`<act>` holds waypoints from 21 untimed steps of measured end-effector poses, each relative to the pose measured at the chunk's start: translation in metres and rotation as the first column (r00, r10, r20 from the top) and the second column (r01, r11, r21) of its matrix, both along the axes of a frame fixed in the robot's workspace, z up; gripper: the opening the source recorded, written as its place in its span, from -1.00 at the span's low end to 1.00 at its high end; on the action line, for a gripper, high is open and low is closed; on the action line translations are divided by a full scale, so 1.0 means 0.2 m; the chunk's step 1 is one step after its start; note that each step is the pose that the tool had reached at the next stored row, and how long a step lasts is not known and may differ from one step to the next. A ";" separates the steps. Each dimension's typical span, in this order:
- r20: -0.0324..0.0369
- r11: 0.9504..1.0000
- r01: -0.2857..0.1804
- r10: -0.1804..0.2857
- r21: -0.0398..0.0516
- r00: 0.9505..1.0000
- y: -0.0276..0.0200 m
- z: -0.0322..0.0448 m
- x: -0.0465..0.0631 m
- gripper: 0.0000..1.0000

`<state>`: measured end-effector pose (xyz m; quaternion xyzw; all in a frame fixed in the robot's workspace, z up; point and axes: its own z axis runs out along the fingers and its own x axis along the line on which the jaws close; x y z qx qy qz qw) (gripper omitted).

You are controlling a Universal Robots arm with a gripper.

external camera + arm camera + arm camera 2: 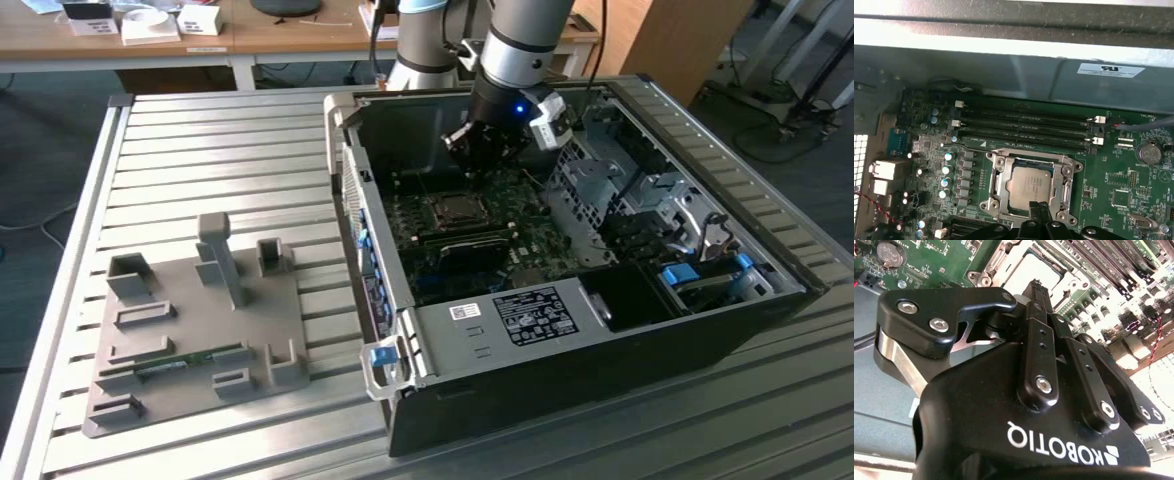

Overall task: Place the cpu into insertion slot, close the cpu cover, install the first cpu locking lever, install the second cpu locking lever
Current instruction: 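Close the cpu cover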

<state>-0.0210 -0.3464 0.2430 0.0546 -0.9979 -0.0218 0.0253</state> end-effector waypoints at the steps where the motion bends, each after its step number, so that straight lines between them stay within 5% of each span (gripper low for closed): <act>1: 0.000 1.000 0.000 0.000 0.000 1.000 0.000 0.000 0.00 -0.79; 3: 0.004 1.000 0.000 0.000 0.001 1.000 0.000 -0.001 0.00 -0.79; 4: 0.017 1.000 0.000 0.000 0.003 1.000 0.000 -0.005 -0.01 -0.79; 5: 0.021 1.000 0.002 -0.002 0.003 1.000 0.000 -0.007 -0.01 -0.79; 14: 0.023 0.997 0.073 -0.073 0.005 0.997 0.000 -0.016 -0.01 -0.79; 18: 0.041 0.997 0.071 -0.072 0.011 0.997 0.000 -0.024 -0.02 -0.79; 21: 0.043 0.997 0.071 -0.071 0.011 0.997 0.000 -0.025 -0.02 -0.79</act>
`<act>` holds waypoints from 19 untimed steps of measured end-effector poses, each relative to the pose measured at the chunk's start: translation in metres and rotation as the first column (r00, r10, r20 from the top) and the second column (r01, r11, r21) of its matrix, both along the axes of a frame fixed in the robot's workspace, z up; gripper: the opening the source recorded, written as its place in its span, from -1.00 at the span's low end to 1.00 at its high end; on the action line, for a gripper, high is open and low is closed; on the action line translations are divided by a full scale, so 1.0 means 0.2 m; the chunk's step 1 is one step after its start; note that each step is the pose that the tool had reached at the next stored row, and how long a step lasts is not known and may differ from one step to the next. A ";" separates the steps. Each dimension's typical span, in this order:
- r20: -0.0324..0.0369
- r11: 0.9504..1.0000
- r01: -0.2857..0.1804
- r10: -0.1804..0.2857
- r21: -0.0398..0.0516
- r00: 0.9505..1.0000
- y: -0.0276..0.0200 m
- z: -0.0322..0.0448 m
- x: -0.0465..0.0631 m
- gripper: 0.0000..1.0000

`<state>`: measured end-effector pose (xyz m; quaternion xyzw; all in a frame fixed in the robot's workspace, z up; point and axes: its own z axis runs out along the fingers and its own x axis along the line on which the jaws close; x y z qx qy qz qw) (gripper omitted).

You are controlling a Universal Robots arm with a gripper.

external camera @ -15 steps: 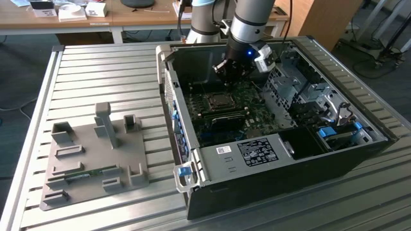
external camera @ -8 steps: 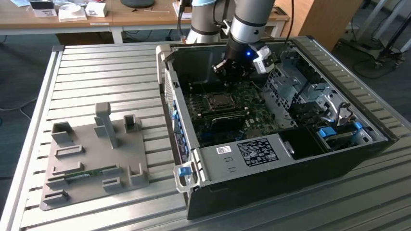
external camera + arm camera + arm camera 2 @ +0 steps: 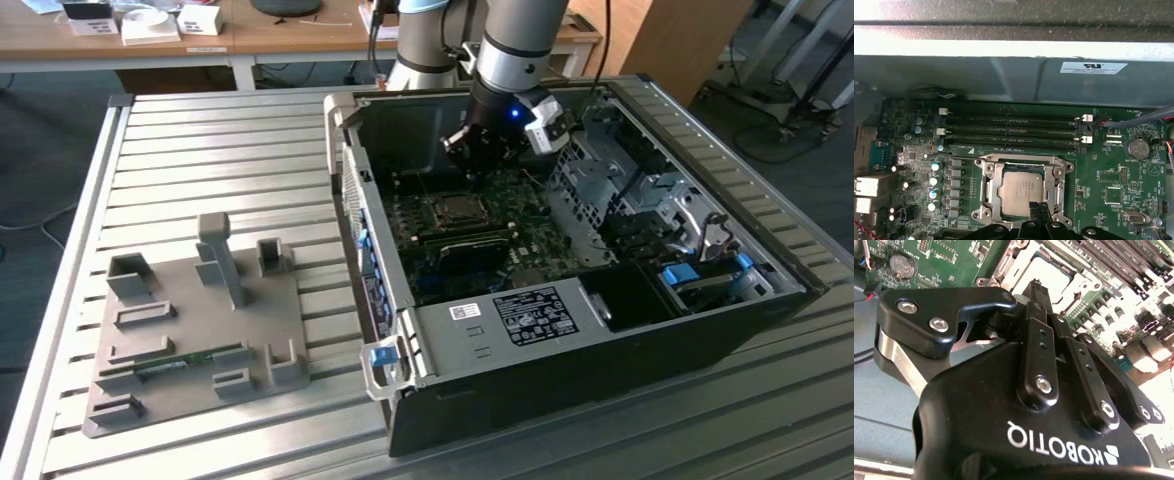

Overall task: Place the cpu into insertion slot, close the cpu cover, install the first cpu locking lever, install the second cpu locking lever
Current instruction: 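Close the cpu cover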

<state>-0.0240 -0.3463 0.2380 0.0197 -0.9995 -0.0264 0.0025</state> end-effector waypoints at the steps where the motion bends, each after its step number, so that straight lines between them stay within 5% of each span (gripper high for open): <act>1: 0.000 1.000 0.000 0.000 0.000 1.000 0.000 0.000 0.00 -0.79; 6: 0.002 1.000 0.000 0.000 0.000 1.000 0.000 -0.004 0.00 -0.79; 19: 0.028 1.000 0.000 0.000 0.000 1.000 0.000 -0.035 -0.11 -0.79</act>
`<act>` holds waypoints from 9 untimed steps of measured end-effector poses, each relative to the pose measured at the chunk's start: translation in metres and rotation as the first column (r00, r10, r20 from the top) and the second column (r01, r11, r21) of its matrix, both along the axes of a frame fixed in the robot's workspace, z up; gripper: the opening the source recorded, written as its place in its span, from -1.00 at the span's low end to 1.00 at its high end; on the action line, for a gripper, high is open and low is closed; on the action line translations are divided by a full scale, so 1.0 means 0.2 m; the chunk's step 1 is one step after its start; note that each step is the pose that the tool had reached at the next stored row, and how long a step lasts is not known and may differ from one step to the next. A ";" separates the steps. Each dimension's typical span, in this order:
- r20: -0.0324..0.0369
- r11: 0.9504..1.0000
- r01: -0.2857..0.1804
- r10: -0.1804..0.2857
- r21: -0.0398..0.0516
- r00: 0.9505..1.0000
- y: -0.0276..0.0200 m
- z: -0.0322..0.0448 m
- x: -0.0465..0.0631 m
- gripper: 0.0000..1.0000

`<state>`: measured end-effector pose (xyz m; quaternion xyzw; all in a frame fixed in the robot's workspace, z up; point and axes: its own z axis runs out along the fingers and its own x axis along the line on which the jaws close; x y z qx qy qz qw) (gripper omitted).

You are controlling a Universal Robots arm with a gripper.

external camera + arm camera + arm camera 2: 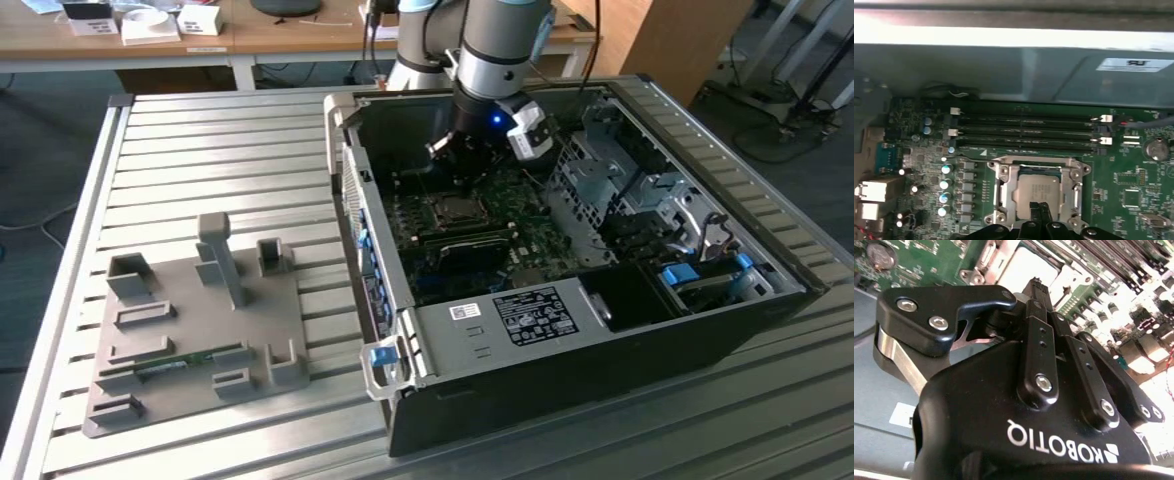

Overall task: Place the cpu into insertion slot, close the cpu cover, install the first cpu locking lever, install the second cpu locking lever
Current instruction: 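Close the cpu cover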

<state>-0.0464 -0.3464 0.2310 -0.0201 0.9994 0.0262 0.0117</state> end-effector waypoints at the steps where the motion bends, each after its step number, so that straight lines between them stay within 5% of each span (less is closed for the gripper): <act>1: 0.001 1.000 0.000 0.000 0.000 1.000 0.000 -0.001 -0.01 -0.79; 9: 0.016 1.000 0.000 0.000 0.000 1.000 0.000 -0.005 -0.09 -0.79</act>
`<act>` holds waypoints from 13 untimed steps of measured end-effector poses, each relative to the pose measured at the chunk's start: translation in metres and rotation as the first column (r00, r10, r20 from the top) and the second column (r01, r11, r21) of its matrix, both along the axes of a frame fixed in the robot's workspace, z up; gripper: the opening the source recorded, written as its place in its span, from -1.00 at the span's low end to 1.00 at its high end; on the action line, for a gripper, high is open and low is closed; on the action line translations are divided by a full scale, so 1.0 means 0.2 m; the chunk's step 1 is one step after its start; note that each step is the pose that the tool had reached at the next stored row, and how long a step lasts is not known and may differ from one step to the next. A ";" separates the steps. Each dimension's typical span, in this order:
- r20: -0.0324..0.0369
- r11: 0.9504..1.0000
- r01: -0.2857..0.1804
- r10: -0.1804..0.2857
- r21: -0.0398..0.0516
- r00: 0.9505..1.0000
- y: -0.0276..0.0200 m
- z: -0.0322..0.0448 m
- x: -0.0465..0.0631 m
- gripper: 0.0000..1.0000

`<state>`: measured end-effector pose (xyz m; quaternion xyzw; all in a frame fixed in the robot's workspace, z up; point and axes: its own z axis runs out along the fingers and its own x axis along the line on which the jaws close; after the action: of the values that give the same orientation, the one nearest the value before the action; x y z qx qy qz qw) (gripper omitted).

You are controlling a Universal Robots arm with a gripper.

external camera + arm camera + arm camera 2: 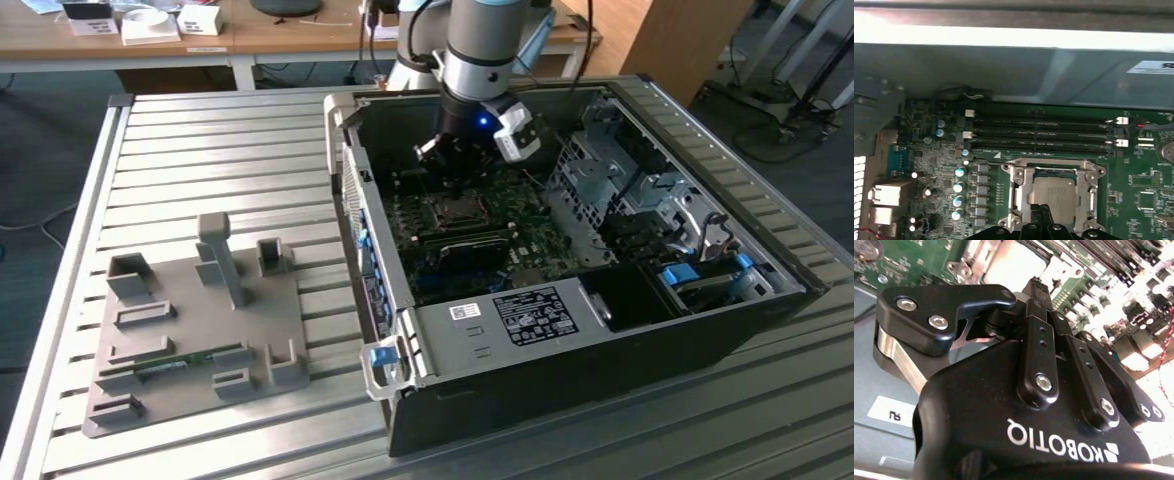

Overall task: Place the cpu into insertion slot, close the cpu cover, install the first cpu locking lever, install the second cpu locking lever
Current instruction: 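Close the cpu cover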

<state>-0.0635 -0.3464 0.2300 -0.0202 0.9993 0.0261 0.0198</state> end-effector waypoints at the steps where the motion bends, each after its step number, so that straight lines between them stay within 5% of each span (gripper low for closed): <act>1: 0.002 1.000 0.000 0.000 0.000 1.000 0.000 0.000 -0.01 -0.79; 13: 0.005 1.000 0.025 -0.025 0.000 1.000 0.000 -0.040 -0.05 -0.79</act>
<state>-0.0734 -0.3464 0.2220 -0.0077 0.9994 0.0258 0.0227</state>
